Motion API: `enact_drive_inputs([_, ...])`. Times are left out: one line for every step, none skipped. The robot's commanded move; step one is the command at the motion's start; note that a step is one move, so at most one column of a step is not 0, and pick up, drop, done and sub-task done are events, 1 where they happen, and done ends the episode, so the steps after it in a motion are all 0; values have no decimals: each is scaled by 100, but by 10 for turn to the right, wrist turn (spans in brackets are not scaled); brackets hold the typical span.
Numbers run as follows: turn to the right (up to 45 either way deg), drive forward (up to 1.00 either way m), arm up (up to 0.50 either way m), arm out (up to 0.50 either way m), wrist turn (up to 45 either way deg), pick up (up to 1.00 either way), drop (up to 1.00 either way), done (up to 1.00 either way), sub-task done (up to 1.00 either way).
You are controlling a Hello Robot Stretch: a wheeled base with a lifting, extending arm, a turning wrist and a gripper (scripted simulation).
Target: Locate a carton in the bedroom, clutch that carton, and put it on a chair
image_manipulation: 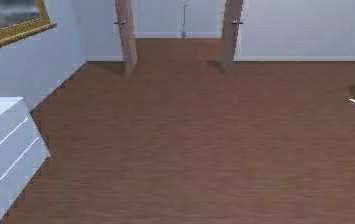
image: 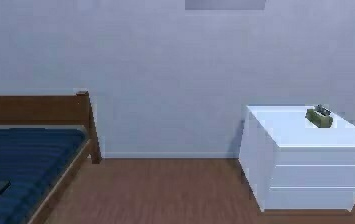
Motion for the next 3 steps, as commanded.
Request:
enact_drive_inputs([450, 0, 0, 0, 0, 0, 0, 0, 0])
enact_drive_inputs([450, 0, 0, 0, 0, 0, 0, 0, 0])
enact_drive_inputs([450, 0, 0, 0, 0, 0, 0, 0, 0])
